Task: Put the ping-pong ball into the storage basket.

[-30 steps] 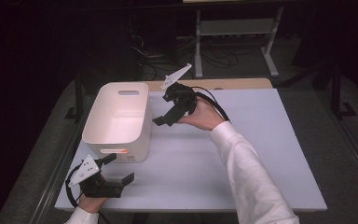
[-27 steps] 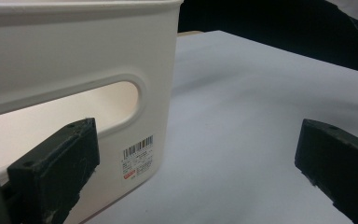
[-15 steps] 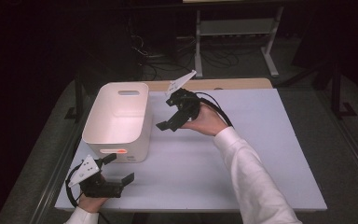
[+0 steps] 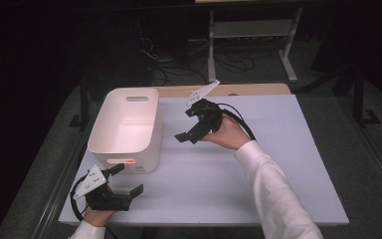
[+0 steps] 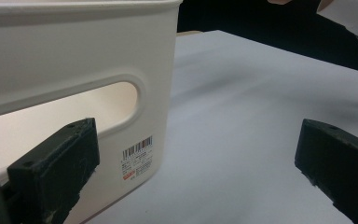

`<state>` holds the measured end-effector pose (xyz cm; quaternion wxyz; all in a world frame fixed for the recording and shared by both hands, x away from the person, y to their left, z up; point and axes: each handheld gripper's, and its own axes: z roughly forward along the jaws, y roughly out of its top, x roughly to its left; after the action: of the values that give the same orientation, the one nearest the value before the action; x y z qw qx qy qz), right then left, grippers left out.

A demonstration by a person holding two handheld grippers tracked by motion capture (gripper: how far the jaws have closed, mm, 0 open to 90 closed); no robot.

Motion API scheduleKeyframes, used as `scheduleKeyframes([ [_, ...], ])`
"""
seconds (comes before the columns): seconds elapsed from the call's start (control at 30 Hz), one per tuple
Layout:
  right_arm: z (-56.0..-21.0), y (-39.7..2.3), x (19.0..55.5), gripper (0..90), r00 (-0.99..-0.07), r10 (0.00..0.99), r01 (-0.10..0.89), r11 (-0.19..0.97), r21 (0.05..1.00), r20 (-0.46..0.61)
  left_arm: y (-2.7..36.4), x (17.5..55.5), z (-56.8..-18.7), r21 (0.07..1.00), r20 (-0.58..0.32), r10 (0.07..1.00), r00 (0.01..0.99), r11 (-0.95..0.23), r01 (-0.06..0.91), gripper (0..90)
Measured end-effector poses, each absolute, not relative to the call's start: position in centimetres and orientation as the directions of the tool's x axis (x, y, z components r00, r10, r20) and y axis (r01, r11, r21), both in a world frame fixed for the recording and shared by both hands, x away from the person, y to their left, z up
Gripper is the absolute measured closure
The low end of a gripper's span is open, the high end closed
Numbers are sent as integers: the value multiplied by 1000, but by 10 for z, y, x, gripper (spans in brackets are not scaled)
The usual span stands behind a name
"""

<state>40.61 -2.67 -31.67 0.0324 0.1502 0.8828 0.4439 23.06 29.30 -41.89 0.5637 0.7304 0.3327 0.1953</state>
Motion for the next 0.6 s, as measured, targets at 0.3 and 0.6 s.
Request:
scheduleKeyframes([
  [0.3, -323, -39, 403, 0, -943, 324, 255, 553, 794, 77, 293, 231, -419, 953, -90, 705, 703, -143, 266, 0],
  [0.6, -327, -51, 399, 0, -936, 342, 266, 533, 803, 84, 293, 231, -419, 952, -87, 706, 703, -147, 267, 0],
])
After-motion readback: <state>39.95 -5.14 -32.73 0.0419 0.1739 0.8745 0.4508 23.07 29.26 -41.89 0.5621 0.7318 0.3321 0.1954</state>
